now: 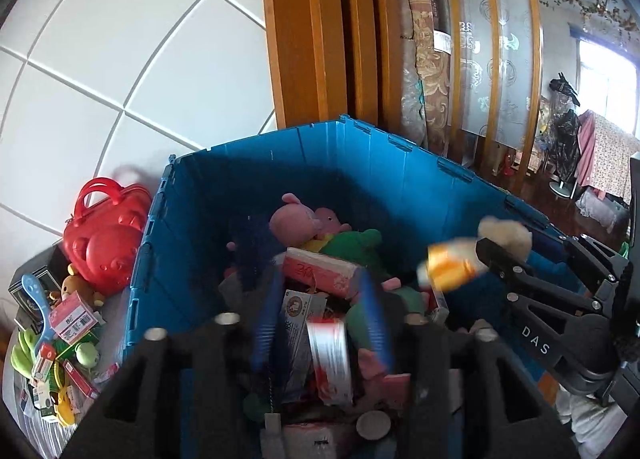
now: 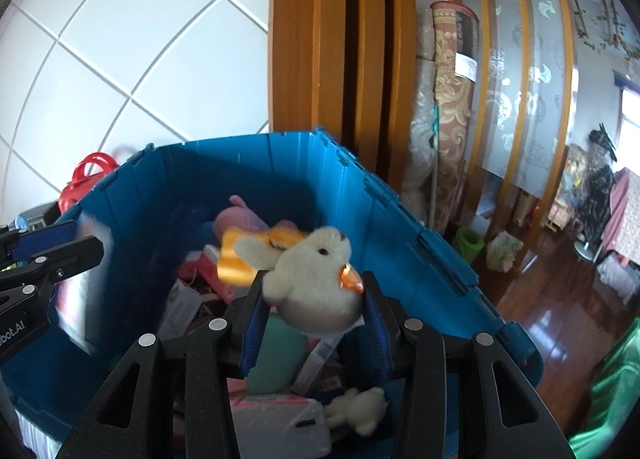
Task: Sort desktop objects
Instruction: 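Carry the ointment box and plush bunny into the blue crate and open both tools, then move both open tools back to the pile on the bed, then grasp the red medicine box with the left tool while the right tool grasps the green plush ball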
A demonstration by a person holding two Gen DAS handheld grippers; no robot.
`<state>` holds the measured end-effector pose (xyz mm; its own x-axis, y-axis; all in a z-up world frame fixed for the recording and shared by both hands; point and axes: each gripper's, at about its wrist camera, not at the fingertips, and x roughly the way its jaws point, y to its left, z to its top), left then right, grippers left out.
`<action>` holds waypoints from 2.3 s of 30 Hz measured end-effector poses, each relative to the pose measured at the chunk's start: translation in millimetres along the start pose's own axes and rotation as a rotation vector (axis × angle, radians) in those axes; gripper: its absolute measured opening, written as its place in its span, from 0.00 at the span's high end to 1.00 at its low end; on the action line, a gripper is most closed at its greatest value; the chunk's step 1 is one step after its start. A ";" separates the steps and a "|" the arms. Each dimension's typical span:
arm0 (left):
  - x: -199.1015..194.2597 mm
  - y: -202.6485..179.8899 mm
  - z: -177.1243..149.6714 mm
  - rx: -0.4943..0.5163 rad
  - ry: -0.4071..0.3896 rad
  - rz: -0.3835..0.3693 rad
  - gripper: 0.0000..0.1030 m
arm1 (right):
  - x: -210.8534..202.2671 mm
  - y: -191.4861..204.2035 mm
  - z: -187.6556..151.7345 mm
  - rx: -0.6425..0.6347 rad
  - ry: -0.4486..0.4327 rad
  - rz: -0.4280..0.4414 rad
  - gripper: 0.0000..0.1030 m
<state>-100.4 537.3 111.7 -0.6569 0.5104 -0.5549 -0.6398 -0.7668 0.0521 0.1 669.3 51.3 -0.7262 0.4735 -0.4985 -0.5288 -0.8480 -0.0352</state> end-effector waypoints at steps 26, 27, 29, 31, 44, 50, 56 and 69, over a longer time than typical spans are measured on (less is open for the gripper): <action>-94.0 209.5 -69.7 -0.236 -0.141 0.289 0.26 | -102.2 155.3 27.7 -0.070 -0.260 0.198 0.00; -94.1 228.3 -78.6 -0.254 -0.123 0.317 0.26 | -105.4 173.7 28.9 -0.077 -0.260 0.222 0.00; -91.6 260.8 -96.1 -0.283 -0.081 0.360 0.26 | -107.3 198.3 30.8 -0.080 -0.258 0.256 0.00; -87.2 296.5 -118.7 -0.320 -0.028 0.396 0.26 | -107.4 226.6 31.6 -0.080 -0.250 0.296 0.00; -46.5 445.3 -237.9 -0.547 0.230 0.484 0.26 | -16.7 396.7 -8.6 -0.193 -0.006 0.465 0.00; -0.5 483.6 -264.9 -0.629 0.308 0.468 0.26 | 46.0 426.6 -30.8 -0.234 0.128 0.458 0.00; 64.0 511.7 -269.6 -0.644 0.359 0.439 0.26 | 114.4 445.7 -55.2 -0.254 0.254 0.438 0.00; 137.2 539.1 -299.4 -0.662 0.412 0.346 0.67 | 204.8 495.1 -106.3 -0.302 0.448 0.443 0.00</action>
<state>-416.0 77.4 -185.0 -0.4928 0.1212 -0.8617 0.0197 -0.9885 -0.1502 -363.8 321.1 -160.3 -0.5599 -0.0206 -0.8283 -0.0328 -0.9984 0.0470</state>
